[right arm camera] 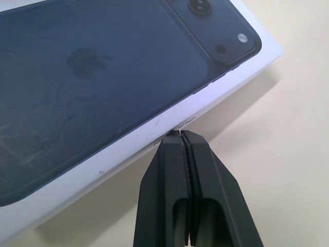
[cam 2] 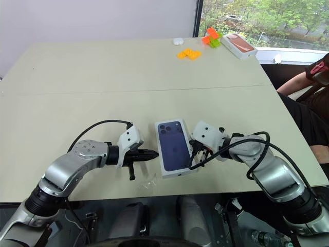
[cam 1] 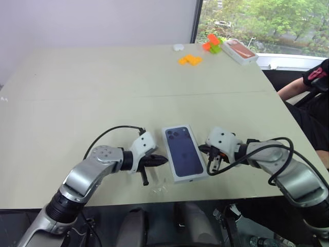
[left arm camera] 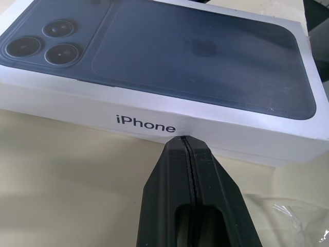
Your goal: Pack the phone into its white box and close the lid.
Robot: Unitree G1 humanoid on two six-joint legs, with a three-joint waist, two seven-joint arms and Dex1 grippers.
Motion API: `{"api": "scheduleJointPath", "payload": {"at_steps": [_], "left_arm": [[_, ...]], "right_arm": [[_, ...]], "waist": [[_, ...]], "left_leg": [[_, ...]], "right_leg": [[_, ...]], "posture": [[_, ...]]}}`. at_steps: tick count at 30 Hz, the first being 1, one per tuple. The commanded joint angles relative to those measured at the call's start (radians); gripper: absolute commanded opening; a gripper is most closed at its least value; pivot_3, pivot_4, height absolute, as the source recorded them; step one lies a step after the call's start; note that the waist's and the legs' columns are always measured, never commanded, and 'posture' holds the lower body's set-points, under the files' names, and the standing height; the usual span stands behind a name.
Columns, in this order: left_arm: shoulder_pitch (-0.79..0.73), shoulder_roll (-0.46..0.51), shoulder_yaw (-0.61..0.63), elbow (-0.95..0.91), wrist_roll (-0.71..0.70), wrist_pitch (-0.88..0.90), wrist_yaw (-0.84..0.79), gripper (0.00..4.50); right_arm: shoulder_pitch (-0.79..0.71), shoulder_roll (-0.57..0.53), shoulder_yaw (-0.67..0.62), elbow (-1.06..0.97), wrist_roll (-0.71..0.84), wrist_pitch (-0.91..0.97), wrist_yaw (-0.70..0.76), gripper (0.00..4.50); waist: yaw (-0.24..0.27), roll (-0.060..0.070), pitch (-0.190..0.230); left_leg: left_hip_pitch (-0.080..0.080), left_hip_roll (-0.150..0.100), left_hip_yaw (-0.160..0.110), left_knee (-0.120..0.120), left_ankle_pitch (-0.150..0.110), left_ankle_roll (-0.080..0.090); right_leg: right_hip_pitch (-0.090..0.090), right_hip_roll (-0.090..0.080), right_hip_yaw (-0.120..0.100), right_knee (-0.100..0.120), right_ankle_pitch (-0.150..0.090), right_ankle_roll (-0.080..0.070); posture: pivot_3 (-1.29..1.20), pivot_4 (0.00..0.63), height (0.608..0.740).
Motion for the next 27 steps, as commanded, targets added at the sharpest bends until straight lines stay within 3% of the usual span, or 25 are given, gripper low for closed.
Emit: {"api": "scheduleJointPath", "payload": {"at_steps": [1, 4, 10, 13, 16, 19, 21, 24, 27], "left_arm": [[-0.006, -0.008, -0.011, -0.015, 0.01, -0.04, 0.001, 0.0], [-0.01, -0.01, 0.011, -0.014, -0.001, -0.036, 0.002, 0.0], [-0.043, -0.03, 0.202, -0.035, -0.185, 0.053, -0.001, 0.0], [-0.121, -0.092, 0.237, 0.038, -0.185, 0.072, 0.084, 0.0], [-0.222, -0.161, 0.172, 0.143, -0.079, 0.031, 0.181, 0.0], [-0.259, -0.161, 0.041, 0.234, 0.05, -0.033, 0.195, 0.0], [-0.266, -0.16, -0.033, 0.273, 0.098, -0.048, 0.177, 0.0], [-0.268, -0.172, -0.07, 0.302, 0.117, -0.025, 0.168, 0.0], [-0.268, -0.172, -0.077, 0.315, 0.133, 0.0, 0.172, 0.0]], "right_arm": [[0.009, -0.004, 0.017, -0.057, -0.014, -0.044, 0.016, 0.05], [0.013, -0.001, 0.002, -0.054, -0.03, -0.055, 0.01, 0.05], [0.036, -0.054, -0.159, -0.048, 0.043, -0.043, 0.072, 0.05], [0.06, -0.053, -0.248, -0.039, 0.118, -0.022, 0.104, 0.05], [0.087, -0.04, -0.319, -0.092, 0.243, 0.025, 0.151, 0.05], [0.149, -0.062, -0.245, -0.207, 0.293, 0.034, 0.189, 0.05], [0.166, -0.05, -0.148, -0.224, 0.241, 0.04, 0.142, 0.05], [0.157, -0.056, -0.022, -0.176, 0.124, 0.042, 0.067, 0.05], [0.156, -0.066, 0.017, -0.153, 0.089, 0.054, 0.046, 0.05]], "waist": [[0.0, 0.0, 0.0], [0.0, 0.0, 0.0], [-0.001, 0.0, 0.0], [0.003, -0.001, 0.0], [0.005, -0.001, 0.0], [-0.002, 0.0, -0.001], [-0.006, 0.0, -0.001], [-0.001, 0.0, -0.001], [0.0, -0.001, -0.002]], "left_leg": [[0.001, 0.0, 0.0, 0.0, 0.0, 0.0], [0.005, 0.0, 0.0, 0.0, 0.0, 0.0], [0.011, 0.0, 0.0, 0.0, 0.0, 0.0], [0.012, 0.0, 0.0, 0.0, 0.0, 0.0], [0.012, -0.001, -0.001, 0.0, 0.0, 0.0], [0.011, -0.001, -0.001, -0.001, 0.0, 0.0], [0.011, -0.001, -0.001, -0.003, 0.0, 0.0], [0.011, -0.001, -0.001, -0.002, 0.0, 0.0], [0.012, -0.001, 0.0, -0.002, 0.0, 0.0]], "right_leg": [[0.001, 0.0, 0.0, 0.0, 0.0, 0.0], [0.005, 0.0, 0.0, 0.0, 0.0, 0.0], [0.012, 0.0, 0.0, -0.001, -0.004, 0.001], [0.015, 0.0, -0.001, -0.002, -0.005, 0.001], [0.017, 0.0, -0.002, -0.004, -0.003, 0.003], [0.017, 0.0, 0.0, -0.004, -0.001, 0.002], [0.017, 0.001, 0.001, -0.004, -0.002, 0.003], [0.016, 0.001, 0.0, -0.003, -0.003, 0.005], [0.019, 0.0, 0.0, -0.004, -0.005, 0.001]], "posture": [[0.0, 0.15, 0.74], [0.0, 0.15, 0.74], [0.0, 0.15, 0.74], [0.0, 0.15, 0.74], [0.0, 0.15, 0.74], [0.0, 0.15, 0.74], [0.0, 0.15, 0.74], [0.0, 0.15, 0.74], [0.0, 0.15, 0.74]]}}
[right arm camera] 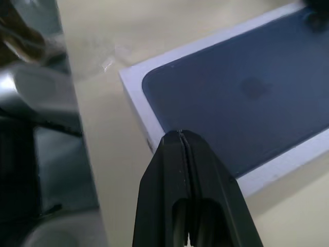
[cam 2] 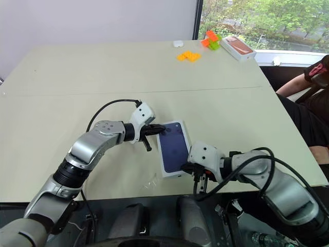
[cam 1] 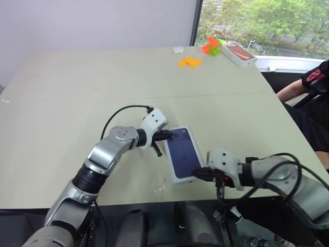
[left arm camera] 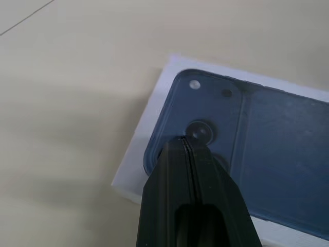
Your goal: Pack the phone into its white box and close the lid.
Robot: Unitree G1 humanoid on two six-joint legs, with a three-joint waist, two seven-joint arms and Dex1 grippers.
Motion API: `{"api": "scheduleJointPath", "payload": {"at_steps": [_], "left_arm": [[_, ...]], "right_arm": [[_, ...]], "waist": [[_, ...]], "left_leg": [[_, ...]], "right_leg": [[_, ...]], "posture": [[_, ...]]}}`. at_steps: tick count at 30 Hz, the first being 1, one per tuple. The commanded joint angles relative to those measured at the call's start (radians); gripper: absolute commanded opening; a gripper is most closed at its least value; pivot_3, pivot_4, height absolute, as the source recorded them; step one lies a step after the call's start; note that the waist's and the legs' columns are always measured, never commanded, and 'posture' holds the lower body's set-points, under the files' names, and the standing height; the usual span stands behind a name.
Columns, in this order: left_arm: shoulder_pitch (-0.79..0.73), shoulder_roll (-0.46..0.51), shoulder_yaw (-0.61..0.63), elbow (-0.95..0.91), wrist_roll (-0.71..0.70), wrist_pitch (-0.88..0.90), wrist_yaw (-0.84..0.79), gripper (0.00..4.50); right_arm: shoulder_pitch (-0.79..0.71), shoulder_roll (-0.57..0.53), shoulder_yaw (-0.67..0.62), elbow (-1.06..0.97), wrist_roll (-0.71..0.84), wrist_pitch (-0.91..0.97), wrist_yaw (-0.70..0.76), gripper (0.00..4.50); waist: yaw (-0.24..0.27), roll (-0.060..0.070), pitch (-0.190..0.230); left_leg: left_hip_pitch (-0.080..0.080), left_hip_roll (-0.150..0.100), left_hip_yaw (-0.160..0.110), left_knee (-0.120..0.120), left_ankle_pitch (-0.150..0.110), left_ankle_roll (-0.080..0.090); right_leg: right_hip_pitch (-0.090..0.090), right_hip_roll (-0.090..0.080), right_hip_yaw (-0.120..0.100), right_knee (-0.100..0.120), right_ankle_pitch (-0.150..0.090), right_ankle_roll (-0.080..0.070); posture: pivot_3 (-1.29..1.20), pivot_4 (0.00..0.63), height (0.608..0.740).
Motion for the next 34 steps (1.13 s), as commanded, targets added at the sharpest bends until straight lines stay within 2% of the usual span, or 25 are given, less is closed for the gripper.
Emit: {"api": "scheduleJointPath", "payload": {"at_steps": [1, 6, 8, 9, 11, 14, 18, 21, 23, 29, 34], "left_arm": [[0.003, 0.006, -0.029, 0.016, 0.032, 0.038, -0.005, 0.0], [0.045, 0.027, -0.013, -0.015, 0.033, 0.008, -0.022, 0.0], [0.067, 0.0, 0.075, -0.037, -0.015, -0.038, -0.009, 0.0], [0.077, -0.026, 0.152, -0.051, -0.053, -0.07, 0.01, 0.0], [0.075, -0.072, 0.346, -0.063, -0.158, -0.025, 0.085, 0.0], [0.133, -0.012, 0.492, -0.075, -0.171, -0.075, 0.101, 0.0], [0.278, 0.117, 0.575, -0.064, -0.125, -0.177, 0.066, 0.0], [0.349, 0.177, 0.649, -0.036, -0.129, -0.223, 0.056, 0.0], [0.406, 0.191, 0.697, -0.045, -0.138, -0.244, 0.063, 0.0], [0.568, 0.218, 0.774, -0.083, -0.136, -0.287, 0.064, 0.0], [0.618, 0.206, 0.79, -0.106, -0.147, -0.288, 0.09, 0.0]], "right_arm": [[0.004, -0.023, 0.044, 0.026, -0.059, 0.017, -0.032, 0.05], [0.008, -0.028, 0.016, 0.015, -0.053, -0.019, -0.03, 0.05], [-0.01, 0.011, -0.044, 0.024, -0.024, -0.033, -0.05, 0.05], [-0.031, 0.051, -0.083, 0.037, -0.013, -0.031, -0.086, 0.05], [-0.077, 0.137, -0.166, 0.087, -0.014, -0.048, -0.174, 0.05], [-0.127, 0.221, -0.226, 0.173, -0.078, -0.105, -0.292, 0.05], [-0.166, 0.291, -0.314, 0.274, -0.036, -0.091, -0.337, 0.05], [-0.177, 0.3, -0.342, 0.327, -0.028, -0.116, -0.323, 0.05], [-0.168, 0.286, -0.369, 0.374, -0.014, -0.143, -0.291, 0.05], [-0.17, 0.277, -0.372, 0.48, -0.005, -0.216, -0.22, 0.05], [-0.183, 0.296, -0.343, 0.512, 0.002, -0.247, -0.19, 0.05]], "waist": [[0.0, -0.002, -0.002], [-0.002, -0.004, -0.005], [-0.002, -0.004, -0.005], [-0.002, -0.004, -0.005], [-0.003, -0.006, -0.004], [-0.007, -0.005, -0.004], [-0.005, -0.004, -0.005], [0.004, -0.004, -0.004], [0.004, -0.004, -0.004], [-0.001, -0.004, -0.004], [0.0, -0.004, -0.004]], "left_leg": [[0.002, 0.0, 0.0, 0.0, 0.0, 0.0], [0.014, 0.001, 0.0, -0.002, 0.0, 0.0], [0.014, 0.001, -0.001, -0.002, 0.0, 0.0], [0.014, 0.001, -0.001, -0.002, 0.0, 0.0], [0.013, 0.002, -0.001, -0.002, 0.0, 0.0], [0.011, 0.002, -0.001, -0.001, 0.0, 0.0], [0.013, 0.003, -0.001, -0.006, 0.0, 0.001], [0.007, 0.003, -0.001, -0.006, 0.0, 0.001], [-0.001, 0.004, -0.001, -0.002, 0.0, 0.0], [0.0, 0.002, 0.001, -0.002, 0.0, 0.001], [0.0, 0.003, 0.0, -0.002, 0.0, 0.001]], "right_leg": [[0.002, 0.0, 0.0, 0.0, 0.0, 0.0], [0.008, 0.0, -0.001, -0.003, -0.001, 0.0], [0.008, 0.0, 0.0, -0.003, -0.001, 0.001], [0.008, 0.0, 0.0, -0.003, -0.001, 0.001], [0.008, 0.0, 0.0, -0.003, -0.001, 0.001], [0.005, 0.001, 0.0, -0.001, 0.001, 0.003], [0.005, 0.002, 0.0, -0.001, 0.0, 0.001], [-0.001, 0.0, -0.001, -0.001, 0.002, -0.002], [-0.006, -0.002, -0.003, -0.001, 0.002, -0.002], [-0.005, -0.005, -0.001, -0.003, 0.002, -0.002], [-0.005, -0.003, -0.002, -0.003, 0.001, -0.002]], "posture": [[0.0, 0.15, 0.74], [0.0, 0.15, 0.74], [0.0, 0.15, 0.74], [0.0, 0.15, 0.74], [0.0, 0.15, 0.74], [0.0, 0.15, 0.74], [0.0, 0.15, 0.74], [0.0, 0.15, 0.74], [0.0, 0.15, 0.74], [0.0, 0.15, 0.74], [0.0, 0.15, 0.74]]}}
